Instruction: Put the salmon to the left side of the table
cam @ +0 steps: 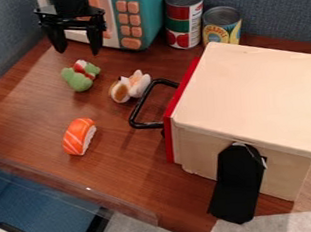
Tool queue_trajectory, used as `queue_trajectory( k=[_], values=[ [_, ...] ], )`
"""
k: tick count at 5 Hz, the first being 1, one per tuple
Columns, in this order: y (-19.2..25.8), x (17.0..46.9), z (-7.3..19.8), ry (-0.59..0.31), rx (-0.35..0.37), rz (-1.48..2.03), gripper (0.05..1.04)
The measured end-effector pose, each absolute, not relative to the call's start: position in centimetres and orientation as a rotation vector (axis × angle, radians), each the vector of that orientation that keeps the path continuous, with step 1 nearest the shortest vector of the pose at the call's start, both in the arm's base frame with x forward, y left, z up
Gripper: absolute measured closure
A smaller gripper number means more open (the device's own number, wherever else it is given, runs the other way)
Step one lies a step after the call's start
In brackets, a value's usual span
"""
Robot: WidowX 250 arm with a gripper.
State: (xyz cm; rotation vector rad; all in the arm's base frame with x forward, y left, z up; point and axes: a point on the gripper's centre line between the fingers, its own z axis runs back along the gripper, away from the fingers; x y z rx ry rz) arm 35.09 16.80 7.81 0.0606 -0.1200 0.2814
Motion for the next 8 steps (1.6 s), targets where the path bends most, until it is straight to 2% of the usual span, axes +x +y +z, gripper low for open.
queue_trajectory(
  k=[1, 2, 3, 4, 6, 7, 8],
  values=[
    [16.6, 34.9, 6.4, -0.088, 0.045, 0.287, 0.083],
    [14.8, 33.0, 4.7, -0.04, -0.004, 0.27, 0.083],
    [13.5, 30.9, 4.9, -0.037, -0.049, 0.273, 0.083],
    [13.1, 27.8, 4.0, -0.008, -0.055, 0.231, 0.083],
    [12.7, 23.8, 3.3, -0.017, -0.046, 0.189, 0.083],
    [12.7, 23.8, 2.7, -0.026, -0.012, 0.202, 0.083],
    [11.9, 24.2, 0.0, 0.039, 0.036, 0.199, 0.113]
  ],
)
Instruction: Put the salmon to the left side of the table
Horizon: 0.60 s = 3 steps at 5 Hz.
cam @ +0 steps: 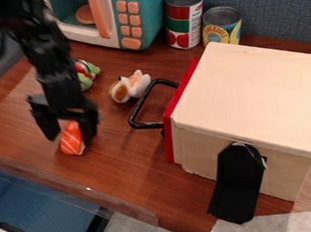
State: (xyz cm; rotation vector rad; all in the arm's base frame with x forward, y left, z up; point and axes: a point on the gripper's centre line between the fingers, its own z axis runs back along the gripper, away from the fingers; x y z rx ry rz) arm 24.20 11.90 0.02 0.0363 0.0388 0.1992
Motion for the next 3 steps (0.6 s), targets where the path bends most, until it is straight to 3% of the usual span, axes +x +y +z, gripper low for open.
queue_trajectory(
  k=[1, 2, 3],
  values=[
    [12.2, 24.9, -0.1, 0.037, 0.056, 0.196, 0.262],
    [12.1, 24.9, -0.1, 0.035, 0.041, 0.19, 0.516],
    [12.0, 24.8, 1.0, 0.02, 0.02, 0.176, 0.522]
  ],
)
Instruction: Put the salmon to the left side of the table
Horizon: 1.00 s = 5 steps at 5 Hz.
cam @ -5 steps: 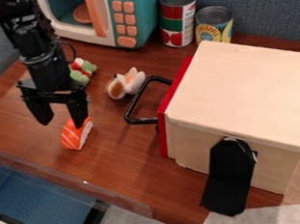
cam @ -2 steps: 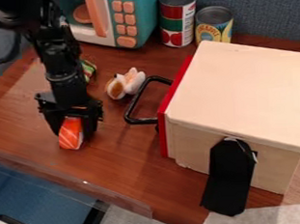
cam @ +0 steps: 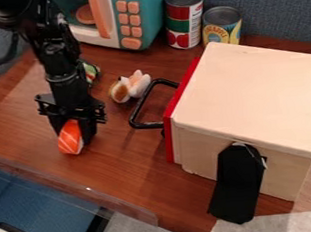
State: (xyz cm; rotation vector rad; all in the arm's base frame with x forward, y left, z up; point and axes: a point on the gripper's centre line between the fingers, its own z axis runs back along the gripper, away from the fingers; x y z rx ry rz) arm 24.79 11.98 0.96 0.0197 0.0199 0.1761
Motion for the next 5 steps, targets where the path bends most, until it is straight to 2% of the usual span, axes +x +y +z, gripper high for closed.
queue_trajectory(
  k=[1, 2, 3, 5],
  values=[
    [12.3, 26.0, 3.6, -0.01, -0.034, 0.181, 0.522],
    [15.4, 29.1, 6.6, -0.079, -0.049, 0.255, 0.522],
    [19.0, 30.9, 6.6, -0.093, -0.041, 0.312, 0.522],
    [24.2, 34.9, 4.7, -0.146, 0.081, 0.301, 0.522]
  ],
)
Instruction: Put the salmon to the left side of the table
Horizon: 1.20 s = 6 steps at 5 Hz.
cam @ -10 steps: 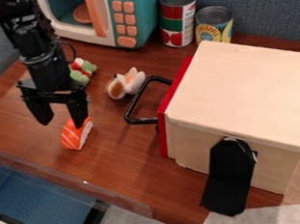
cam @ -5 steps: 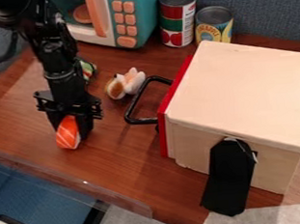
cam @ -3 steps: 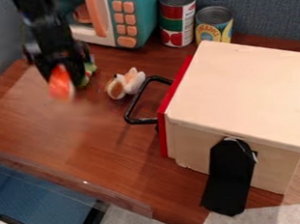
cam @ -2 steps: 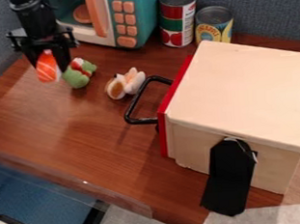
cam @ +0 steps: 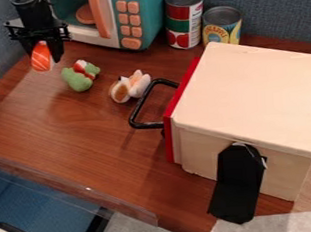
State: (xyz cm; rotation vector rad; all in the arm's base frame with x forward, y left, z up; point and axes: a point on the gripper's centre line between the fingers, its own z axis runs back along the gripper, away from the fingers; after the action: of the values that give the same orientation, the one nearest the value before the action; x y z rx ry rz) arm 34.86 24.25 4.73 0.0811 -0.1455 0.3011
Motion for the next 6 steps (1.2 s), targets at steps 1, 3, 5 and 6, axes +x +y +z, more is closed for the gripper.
queue_trajectory(
  k=[1, 3, 5, 6],
  values=[
    [25.7, 35.3, 2.5, -0.127, 0.106, 0.326, 0.522],
    [26.9, 35.9, 1.1, -0.069, 0.16, 0.322, 0.472],
    [26.0, 35.3, 1.2, -0.021, 0.106, 0.269, 0.075],
    [25.6, 35.8, 4.3, -0.044, 0.071, 0.219, 0.079]
  ],
)
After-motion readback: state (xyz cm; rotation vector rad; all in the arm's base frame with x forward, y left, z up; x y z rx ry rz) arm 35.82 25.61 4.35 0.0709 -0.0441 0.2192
